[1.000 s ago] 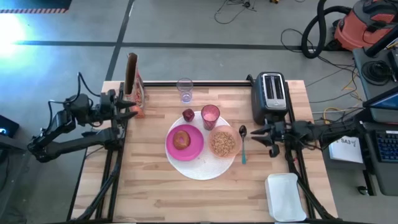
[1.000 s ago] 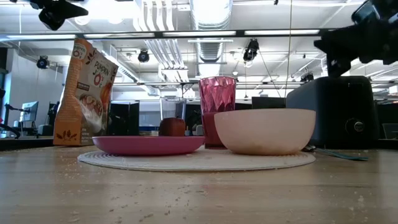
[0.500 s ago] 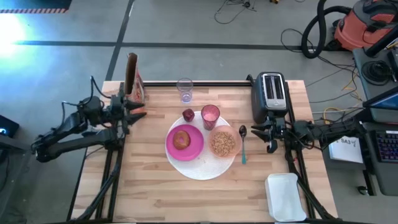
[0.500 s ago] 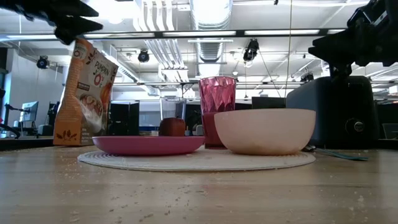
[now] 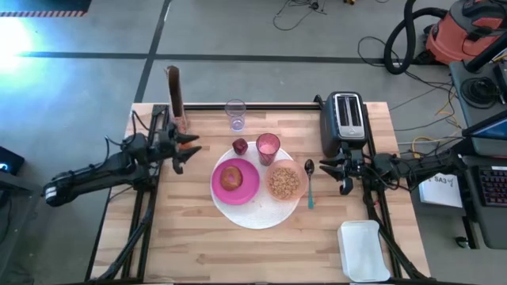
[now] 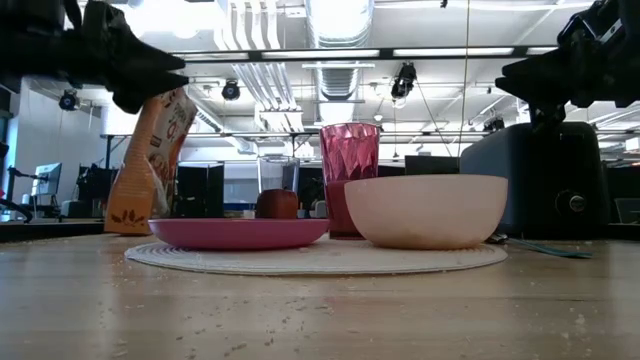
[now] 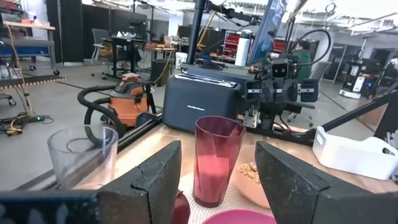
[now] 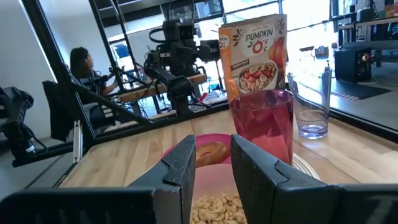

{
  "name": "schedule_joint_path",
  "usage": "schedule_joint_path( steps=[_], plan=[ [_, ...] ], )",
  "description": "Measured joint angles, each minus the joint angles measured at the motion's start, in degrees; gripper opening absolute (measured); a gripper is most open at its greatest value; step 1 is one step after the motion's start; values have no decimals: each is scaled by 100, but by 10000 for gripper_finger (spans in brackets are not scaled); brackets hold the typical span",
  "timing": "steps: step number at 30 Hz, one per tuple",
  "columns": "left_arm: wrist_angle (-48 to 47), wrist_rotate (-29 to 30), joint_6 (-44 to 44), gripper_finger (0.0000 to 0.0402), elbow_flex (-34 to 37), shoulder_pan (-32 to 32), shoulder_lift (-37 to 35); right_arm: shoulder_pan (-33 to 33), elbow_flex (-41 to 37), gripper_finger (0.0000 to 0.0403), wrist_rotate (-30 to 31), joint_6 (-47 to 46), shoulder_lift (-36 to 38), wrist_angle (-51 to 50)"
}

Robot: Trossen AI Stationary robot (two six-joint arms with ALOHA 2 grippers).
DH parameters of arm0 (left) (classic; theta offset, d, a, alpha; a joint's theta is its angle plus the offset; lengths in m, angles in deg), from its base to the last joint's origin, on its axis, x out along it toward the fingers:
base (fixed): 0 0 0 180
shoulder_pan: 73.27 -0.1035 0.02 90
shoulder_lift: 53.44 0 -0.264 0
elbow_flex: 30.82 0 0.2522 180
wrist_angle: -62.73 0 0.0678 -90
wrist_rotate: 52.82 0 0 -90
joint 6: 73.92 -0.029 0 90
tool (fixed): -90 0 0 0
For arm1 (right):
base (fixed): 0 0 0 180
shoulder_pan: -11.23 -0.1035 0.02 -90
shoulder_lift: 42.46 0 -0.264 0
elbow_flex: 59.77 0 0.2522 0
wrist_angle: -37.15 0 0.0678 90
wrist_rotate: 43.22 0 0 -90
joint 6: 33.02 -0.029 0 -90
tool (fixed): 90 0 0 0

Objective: Arrange a breakfast setting
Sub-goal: Return to Home Position

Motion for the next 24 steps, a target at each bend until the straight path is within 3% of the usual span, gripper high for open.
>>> schedule_joint_path(
  steps=[24],
  plan=[
    [207,14,468,190,1145,0,-247,0,-2,91,0,2,0,-4]
  ],
)
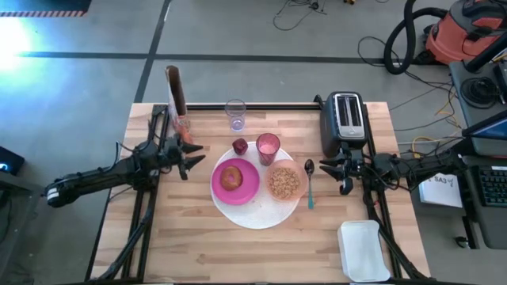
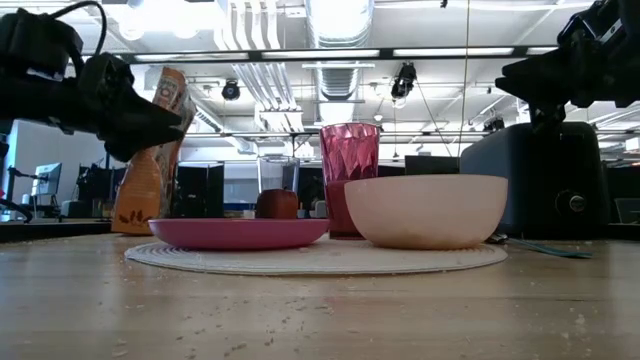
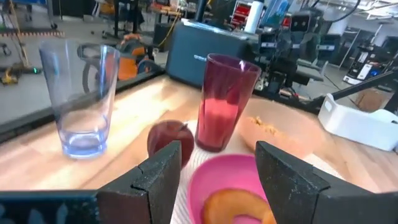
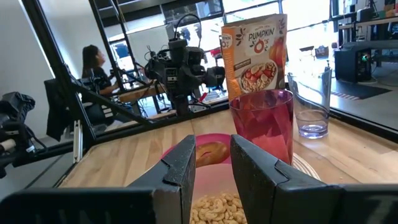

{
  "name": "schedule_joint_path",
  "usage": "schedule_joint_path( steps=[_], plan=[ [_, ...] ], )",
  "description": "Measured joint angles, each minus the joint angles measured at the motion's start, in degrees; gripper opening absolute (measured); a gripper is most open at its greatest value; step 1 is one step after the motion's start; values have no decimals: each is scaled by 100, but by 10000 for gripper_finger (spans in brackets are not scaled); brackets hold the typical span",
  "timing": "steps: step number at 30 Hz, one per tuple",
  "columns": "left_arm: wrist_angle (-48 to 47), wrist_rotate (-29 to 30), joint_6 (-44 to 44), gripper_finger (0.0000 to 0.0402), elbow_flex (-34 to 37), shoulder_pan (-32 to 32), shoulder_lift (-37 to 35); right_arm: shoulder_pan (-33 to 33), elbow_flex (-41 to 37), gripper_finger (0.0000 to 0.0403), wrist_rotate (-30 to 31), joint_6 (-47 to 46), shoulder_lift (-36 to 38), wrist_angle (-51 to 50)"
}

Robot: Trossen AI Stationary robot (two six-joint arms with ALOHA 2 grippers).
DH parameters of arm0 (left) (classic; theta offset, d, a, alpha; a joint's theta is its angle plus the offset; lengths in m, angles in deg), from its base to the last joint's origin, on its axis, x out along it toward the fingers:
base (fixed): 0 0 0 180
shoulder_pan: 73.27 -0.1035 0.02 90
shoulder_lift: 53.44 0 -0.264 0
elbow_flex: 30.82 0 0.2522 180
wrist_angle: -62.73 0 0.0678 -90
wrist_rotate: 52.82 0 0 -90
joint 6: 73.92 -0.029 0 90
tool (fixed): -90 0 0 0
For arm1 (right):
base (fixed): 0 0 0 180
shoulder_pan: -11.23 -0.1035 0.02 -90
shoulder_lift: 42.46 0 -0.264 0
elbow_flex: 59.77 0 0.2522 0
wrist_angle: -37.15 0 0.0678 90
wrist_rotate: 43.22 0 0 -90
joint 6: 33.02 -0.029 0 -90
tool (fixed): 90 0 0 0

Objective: Arrange a breakfast setting
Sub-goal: Return to Home Position

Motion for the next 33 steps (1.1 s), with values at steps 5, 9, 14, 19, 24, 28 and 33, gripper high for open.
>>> schedule_joint_path(
  steps=[5,9,14,19,24,28,33],
  plan=[
    [-249,-142,310,190,-10,0,-43,0,0,91,-1,-2,0,1],
    [-224,-159,338,190,-103,2,-48,0,0,91,0,0,0,0],
    [-238,-157,168,190,-147,0,-62,0,-2,91,0,0,0,1],
    [-237,-159,136,190,-147,1,-106,0,-2,91,0,0,0,0],
    [-455,-159,132,190,-72,58,-602,0,-2,91,-1,0,2,-22],
    [-743,-160,139,190,-58,82,-1144,0,-2,91,-2,0,2,-24],
    [-756,-151,158,190,-61,85,-1381,0,-2,91,-4,0,2,-24]
  ],
)
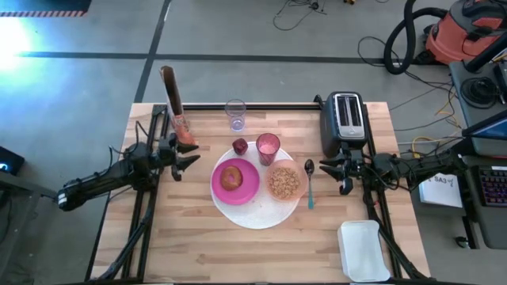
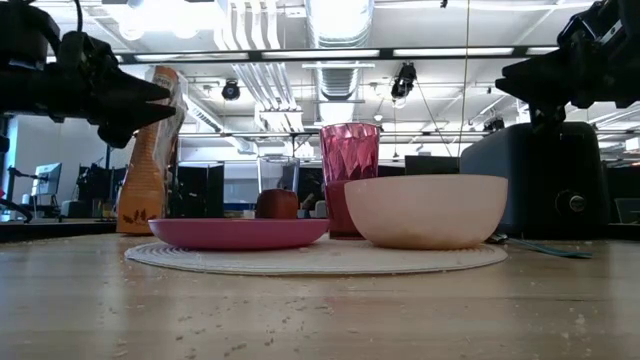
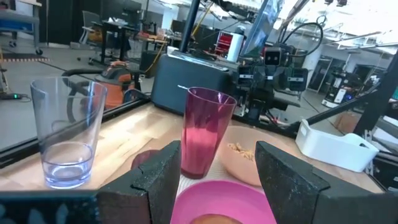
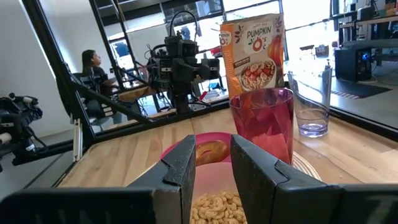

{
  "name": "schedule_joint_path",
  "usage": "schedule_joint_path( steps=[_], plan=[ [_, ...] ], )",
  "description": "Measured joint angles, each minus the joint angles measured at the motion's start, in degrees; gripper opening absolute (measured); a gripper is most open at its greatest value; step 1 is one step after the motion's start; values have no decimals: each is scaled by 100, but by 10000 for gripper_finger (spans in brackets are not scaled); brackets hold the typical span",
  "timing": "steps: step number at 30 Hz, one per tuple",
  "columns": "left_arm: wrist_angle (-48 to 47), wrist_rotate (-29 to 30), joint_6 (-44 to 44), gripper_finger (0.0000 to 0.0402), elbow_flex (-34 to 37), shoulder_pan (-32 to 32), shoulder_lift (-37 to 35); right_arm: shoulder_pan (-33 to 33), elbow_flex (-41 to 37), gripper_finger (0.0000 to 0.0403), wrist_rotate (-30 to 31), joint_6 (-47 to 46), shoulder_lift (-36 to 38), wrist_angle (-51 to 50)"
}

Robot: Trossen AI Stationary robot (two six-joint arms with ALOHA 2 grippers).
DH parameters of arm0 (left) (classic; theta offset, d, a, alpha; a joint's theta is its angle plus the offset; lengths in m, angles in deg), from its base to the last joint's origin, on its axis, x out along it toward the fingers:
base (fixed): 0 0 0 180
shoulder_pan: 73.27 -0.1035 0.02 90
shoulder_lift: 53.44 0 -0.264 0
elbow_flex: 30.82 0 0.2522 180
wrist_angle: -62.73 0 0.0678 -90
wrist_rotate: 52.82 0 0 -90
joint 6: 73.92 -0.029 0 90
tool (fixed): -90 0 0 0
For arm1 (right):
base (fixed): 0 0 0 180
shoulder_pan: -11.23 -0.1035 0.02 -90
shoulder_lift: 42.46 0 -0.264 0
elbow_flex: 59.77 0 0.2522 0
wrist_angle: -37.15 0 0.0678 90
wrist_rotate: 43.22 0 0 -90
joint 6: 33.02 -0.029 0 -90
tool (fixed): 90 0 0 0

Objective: Arrange a breakfast setting
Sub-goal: Return to Home Position

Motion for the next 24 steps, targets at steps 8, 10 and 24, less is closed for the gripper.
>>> schedule_joint_path(
  steps=[8,10,24],
  plan=[
    [14,-5,22,190,0,0,-5,0,0,91,2,0,-2,-3],
    [21,-6,20,190,2,0,-5,0,0,91,2,0,-2,0],
    [35,-7,20,190,4,0,26,0,0,91,2,0,0,0]
  ],
)
